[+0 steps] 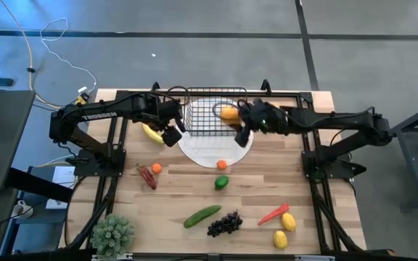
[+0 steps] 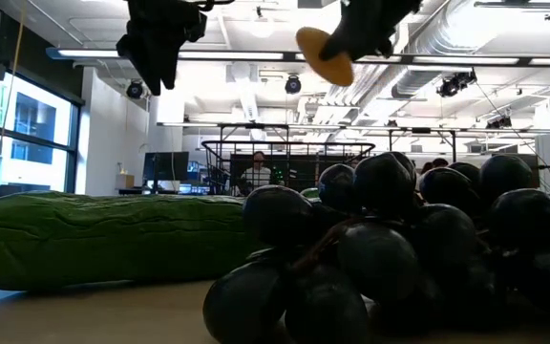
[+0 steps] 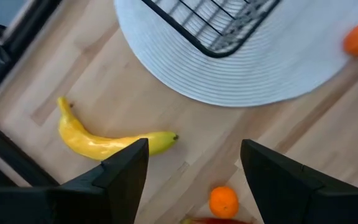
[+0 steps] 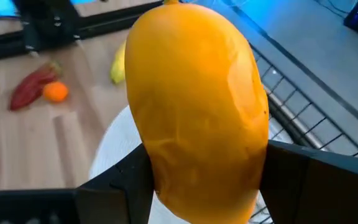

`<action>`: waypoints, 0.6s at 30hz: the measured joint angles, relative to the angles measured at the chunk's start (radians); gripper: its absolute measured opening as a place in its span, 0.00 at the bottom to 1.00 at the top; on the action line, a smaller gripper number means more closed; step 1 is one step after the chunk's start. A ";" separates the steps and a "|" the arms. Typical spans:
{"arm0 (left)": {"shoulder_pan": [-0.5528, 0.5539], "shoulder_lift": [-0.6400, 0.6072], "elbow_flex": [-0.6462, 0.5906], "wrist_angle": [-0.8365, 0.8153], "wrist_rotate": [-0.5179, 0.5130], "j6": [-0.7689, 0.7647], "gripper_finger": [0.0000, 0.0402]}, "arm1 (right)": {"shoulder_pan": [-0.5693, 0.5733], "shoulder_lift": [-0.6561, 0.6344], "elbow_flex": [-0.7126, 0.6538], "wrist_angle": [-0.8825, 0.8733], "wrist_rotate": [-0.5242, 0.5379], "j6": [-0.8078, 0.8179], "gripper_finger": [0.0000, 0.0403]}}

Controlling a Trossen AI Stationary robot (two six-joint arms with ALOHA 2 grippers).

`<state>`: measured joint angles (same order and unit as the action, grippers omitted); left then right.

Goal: Build produce basket
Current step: Put the bottom mango into the wire basket

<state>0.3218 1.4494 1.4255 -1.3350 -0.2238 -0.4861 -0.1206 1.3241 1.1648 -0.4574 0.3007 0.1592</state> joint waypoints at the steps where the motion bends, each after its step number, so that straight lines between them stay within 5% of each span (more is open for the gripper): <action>1: 0.000 0.000 0.000 0.000 -0.011 0.000 0.61 | -0.021 0.011 0.000 0.010 -0.018 -0.004 0.50; 18: -0.001 0.000 0.000 0.000 -0.023 0.045 0.61 | -0.233 0.265 -0.002 0.018 -0.266 0.030 0.50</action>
<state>0.3206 1.4494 1.4254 -1.3350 -0.2466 -0.4412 -0.3533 1.5896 1.1633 -0.4399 0.0351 0.1891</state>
